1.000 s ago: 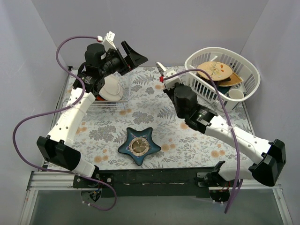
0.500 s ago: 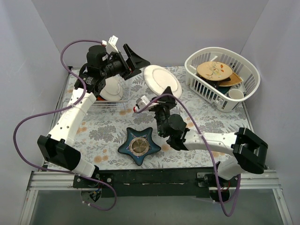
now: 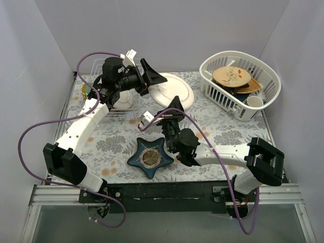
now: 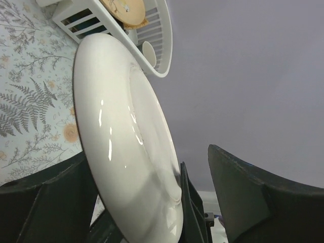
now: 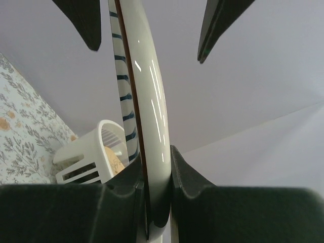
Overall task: Load the plates into the dish rack
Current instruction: Insert the plate into the dish rack.
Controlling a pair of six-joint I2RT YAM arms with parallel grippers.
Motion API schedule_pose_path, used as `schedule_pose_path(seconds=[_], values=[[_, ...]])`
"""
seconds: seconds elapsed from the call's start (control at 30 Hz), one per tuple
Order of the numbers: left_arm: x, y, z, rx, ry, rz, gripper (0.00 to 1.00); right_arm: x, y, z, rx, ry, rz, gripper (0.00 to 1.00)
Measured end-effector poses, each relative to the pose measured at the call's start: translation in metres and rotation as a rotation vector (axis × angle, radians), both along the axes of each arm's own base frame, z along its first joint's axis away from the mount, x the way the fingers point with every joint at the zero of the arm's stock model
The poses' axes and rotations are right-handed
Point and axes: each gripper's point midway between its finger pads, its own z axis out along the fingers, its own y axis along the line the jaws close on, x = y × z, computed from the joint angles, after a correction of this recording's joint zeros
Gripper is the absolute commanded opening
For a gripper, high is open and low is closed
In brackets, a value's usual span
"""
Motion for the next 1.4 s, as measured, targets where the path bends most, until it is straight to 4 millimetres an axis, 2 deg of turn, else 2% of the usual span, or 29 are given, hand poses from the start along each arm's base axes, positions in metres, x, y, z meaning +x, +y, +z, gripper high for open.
schedule_pose_path(seconds=[0.07, 0.1, 0.17, 0.2, 0.23, 0.3, 0.47, 0.5, 0.53, 0.6, 0.63, 0.67, 0.73, 0.87, 1.0, 1.1, 1.13, 1.3, 1.4], values=[[-0.005, -0.006, -0.002, -0.004, 0.004, -0.022, 0.72, -0.001, 0.002, 0.001, -0.005, -0.003, 0.009, 0.01], [-0.007, -0.009, -0.003, -0.008, 0.007, -0.031, 0.51, -0.002, 0.003, 0.001, -0.007, -0.004, 0.011, 0.01], [-0.009, -0.012, -0.005, -0.012, 0.012, -0.037, 0.34, -0.002, 0.002, 0.002, 0.003, -0.005, 0.008, 0.01], [-0.009, -0.013, -0.008, -0.014, 0.016, -0.039, 0.19, -0.003, 0.001, 0.004, 0.012, -0.011, 0.008, 0.01], [-0.008, -0.013, -0.01, -0.016, 0.024, -0.037, 0.14, -0.003, 0.0, 0.006, 0.021, -0.016, 0.008, 0.01], [-0.009, -0.015, -0.003, -0.084, 0.11, -0.017, 0.01, -0.004, 0.0, 0.006, 0.064, -0.012, 0.014, 0.01], [-0.012, -0.018, 0.008, -0.153, 0.194, 0.001, 0.0, -0.005, -0.001, 0.008, 0.119, -0.016, 0.021, 0.01], [-0.012, -0.018, 0.007, -0.149, 0.188, -0.001, 0.0, -0.005, -0.002, 0.008, 0.116, -0.016, 0.02, 0.06], [-0.012, -0.018, 0.006, -0.146, 0.182, -0.002, 0.0, -0.005, -0.002, 0.007, 0.115, -0.014, 0.018, 0.2], [-0.011, -0.019, 0.005, -0.149, 0.167, -0.007, 0.0, -0.005, -0.003, 0.006, 0.116, -0.01, 0.013, 0.39], [-0.011, -0.019, 0.004, -0.151, 0.156, -0.012, 0.0, -0.006, -0.002, 0.005, 0.117, -0.006, 0.013, 0.59], [-0.011, -0.019, 0.004, -0.15, 0.137, -0.019, 0.0, -0.007, -0.003, 0.004, 0.114, -0.001, 0.008, 0.68], [-0.011, -0.02, 0.0, -0.14, 0.099, -0.032, 0.0, -0.009, -0.002, 0.003, 0.119, 0.004, 0.014, 0.79], [-0.014, -0.023, -0.01, -0.139, 0.102, -0.059, 0.0, -0.018, -0.006, 0.005, 0.175, 0.029, 0.014, 0.84], [-0.022, -0.03, -0.004, -0.155, 0.073, -0.117, 0.0, -0.032, -0.005, 0.006, 0.291, 0.062, 0.046, 0.85], [-0.019, -0.033, 0.001, -0.165, 0.043, -0.136, 0.0, -0.049, 0.005, 0.006, 0.426, 0.112, 0.124, 0.86], [-0.015, -0.034, 0.001, -0.163, 0.03, -0.133, 0.0, -0.056, 0.01, 0.007, 0.465, 0.138, 0.162, 0.9], [0.025, -0.027, -0.007, -0.148, -0.014, -0.072, 0.0, -0.085, 0.041, 0.029, 0.713, 0.307, 0.368, 0.92], [0.046, -0.021, -0.018, -0.14, -0.01, -0.033, 0.0, -0.093, 0.045, 0.033, 0.84, 0.401, 0.423, 0.93]])
